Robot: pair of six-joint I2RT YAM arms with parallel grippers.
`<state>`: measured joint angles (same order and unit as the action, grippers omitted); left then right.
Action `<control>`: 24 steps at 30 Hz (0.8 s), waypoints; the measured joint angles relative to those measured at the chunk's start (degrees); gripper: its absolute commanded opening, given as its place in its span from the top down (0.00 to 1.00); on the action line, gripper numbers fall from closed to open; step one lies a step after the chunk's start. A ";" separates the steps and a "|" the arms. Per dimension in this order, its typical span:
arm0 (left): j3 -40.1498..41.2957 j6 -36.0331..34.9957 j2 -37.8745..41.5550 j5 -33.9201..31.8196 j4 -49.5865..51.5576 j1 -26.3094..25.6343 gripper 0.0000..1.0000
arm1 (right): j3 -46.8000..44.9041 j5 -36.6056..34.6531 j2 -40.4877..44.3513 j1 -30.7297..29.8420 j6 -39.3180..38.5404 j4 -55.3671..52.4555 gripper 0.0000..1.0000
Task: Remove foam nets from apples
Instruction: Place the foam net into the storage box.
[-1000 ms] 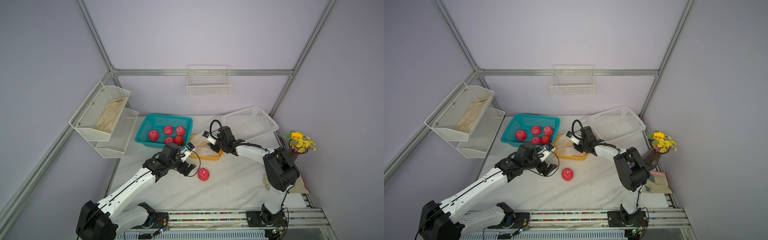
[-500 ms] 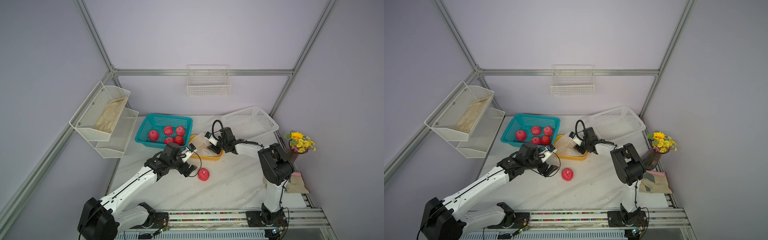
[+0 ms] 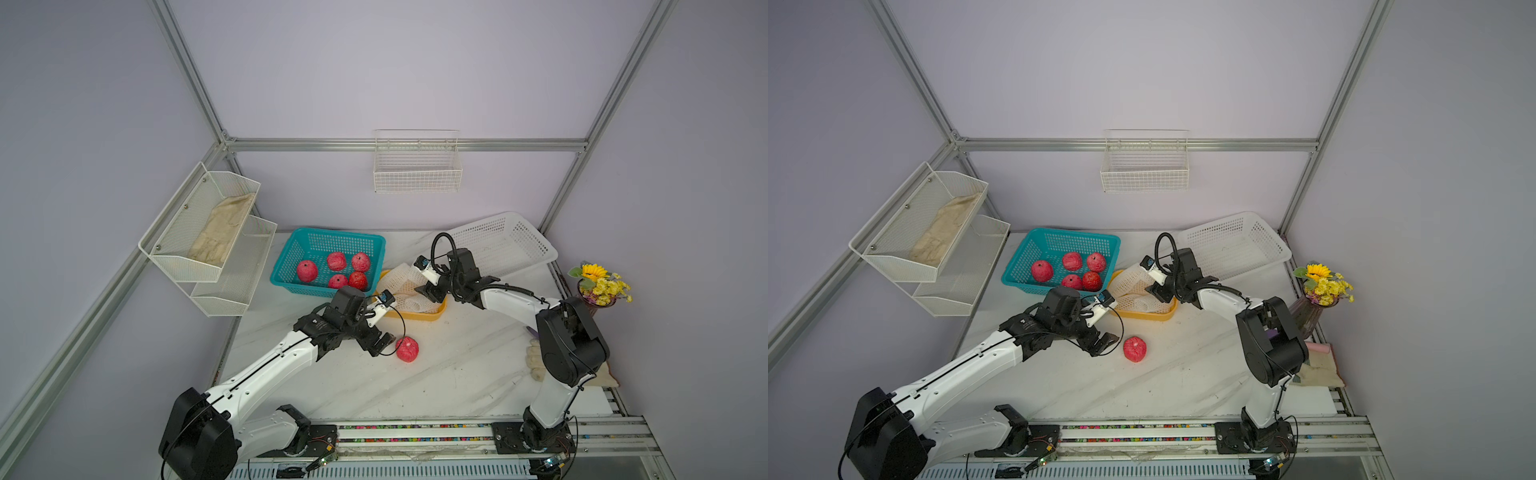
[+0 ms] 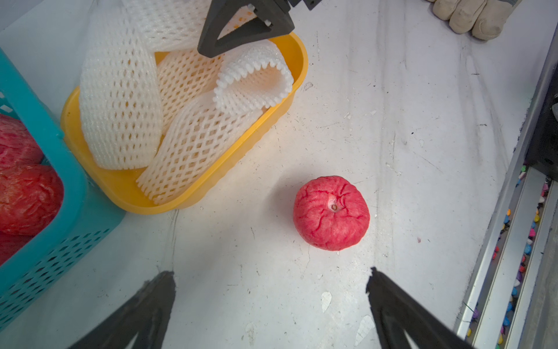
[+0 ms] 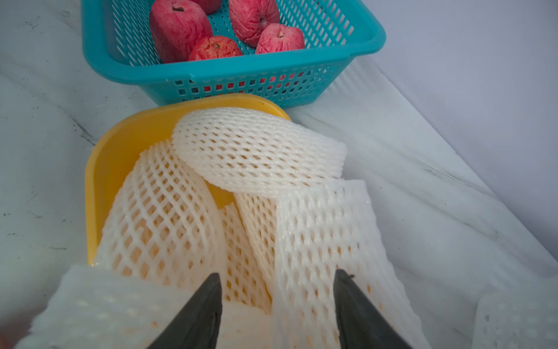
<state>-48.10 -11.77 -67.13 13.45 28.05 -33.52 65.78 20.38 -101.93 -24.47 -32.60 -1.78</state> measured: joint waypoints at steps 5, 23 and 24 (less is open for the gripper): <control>-0.02 -0.09 -0.79 -0.07 -0.07 -0.35 0.00 | -1.20 0.11 2.32 0.00 -0.72 -0.11 0.36; 0.09 -4.94 -9.79 3.10 -6.82 -5.55 0.00 | -4.26 -0.37 14.67 0.00 1.01 -0.11 0.22; 0.09 -5.46 -10.67 3.80 -7.76 -5.57 0.00 | -5.27 -0.63 16.76 0.00 1.40 -0.13 0.21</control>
<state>-48.01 -17.23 -77.80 17.26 20.29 -39.09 60.51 19.75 -85.17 -24.47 -31.20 -1.91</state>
